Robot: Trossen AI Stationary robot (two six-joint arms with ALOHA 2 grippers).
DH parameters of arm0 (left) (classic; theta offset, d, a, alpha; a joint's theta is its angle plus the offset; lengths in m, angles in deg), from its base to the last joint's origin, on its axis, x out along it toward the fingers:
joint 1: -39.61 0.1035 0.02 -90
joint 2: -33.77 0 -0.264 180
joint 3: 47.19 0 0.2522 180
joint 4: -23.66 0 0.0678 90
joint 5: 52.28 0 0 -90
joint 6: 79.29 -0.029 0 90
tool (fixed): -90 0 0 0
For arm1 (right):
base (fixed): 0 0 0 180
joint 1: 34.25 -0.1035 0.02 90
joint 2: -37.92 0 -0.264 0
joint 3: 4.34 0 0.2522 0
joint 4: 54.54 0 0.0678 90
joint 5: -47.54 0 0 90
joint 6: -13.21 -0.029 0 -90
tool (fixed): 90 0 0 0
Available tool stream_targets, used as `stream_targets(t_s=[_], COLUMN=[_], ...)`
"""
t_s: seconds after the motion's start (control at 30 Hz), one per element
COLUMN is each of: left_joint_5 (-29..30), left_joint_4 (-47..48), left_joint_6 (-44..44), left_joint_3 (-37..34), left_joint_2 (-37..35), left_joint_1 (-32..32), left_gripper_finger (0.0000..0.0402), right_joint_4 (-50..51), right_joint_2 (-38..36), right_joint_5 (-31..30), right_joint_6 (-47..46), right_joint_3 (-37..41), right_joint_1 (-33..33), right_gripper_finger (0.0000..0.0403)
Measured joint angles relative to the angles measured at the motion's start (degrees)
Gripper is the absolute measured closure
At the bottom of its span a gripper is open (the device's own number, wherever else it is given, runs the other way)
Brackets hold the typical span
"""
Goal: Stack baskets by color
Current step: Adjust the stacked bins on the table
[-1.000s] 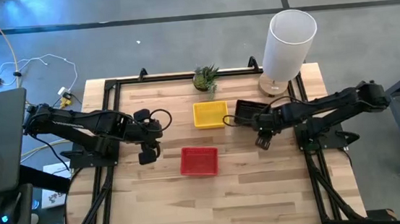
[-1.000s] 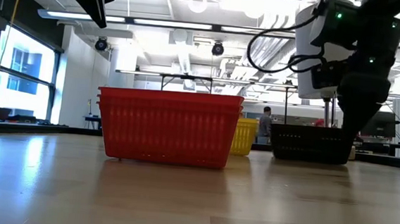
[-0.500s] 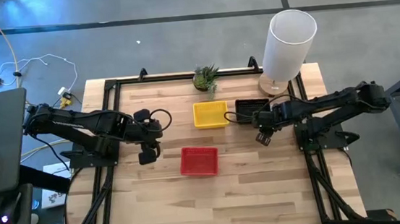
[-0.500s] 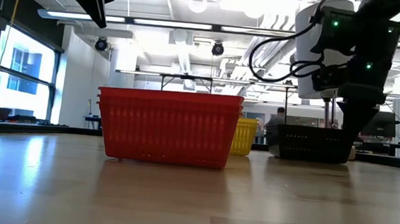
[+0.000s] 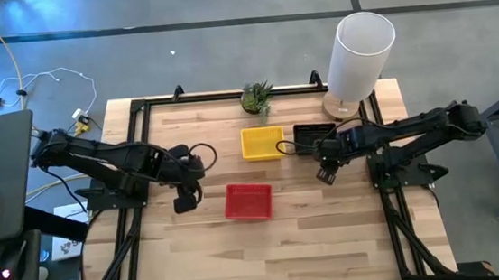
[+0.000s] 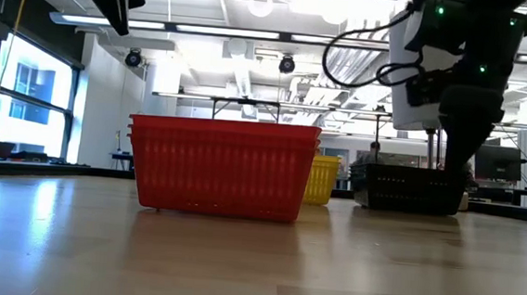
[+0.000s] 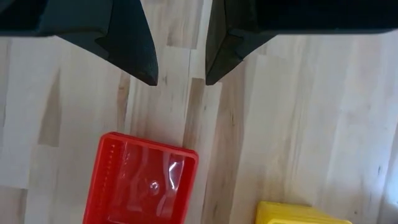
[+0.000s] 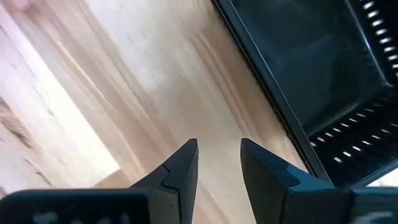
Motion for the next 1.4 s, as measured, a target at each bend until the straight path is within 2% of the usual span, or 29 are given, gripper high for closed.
stream_targets(t_s=[0.3, 0.77, 1.4], left_joint_5=[0.85, -0.34, -3.51], left_joint_4=[-0.8, -7.29, -18.76], left_joint_6=[1.5, 1.66, 1.88], left_joint_3=[0.0, -0.03, -0.04], left_joint_2=[6.98, 19.14, 30.8], left_joint_1=[-2.86, -5.39, -4.66], left_gripper_finger=[0.028, 0.028, 0.028], right_joint_4=[0.36, -0.51, -1.48], right_joint_2=[0.0, 0.0, 0.0], right_joint_5=[-1.08, -3.6, -3.56], right_joint_6=[-0.95, -2.96, -2.96], right_joint_3=[-2.46, -2.46, -2.46], right_joint_1=[-1.99, -4.17, -5.89], right_gripper_finger=[0.0295, 0.0295, 0.0295])
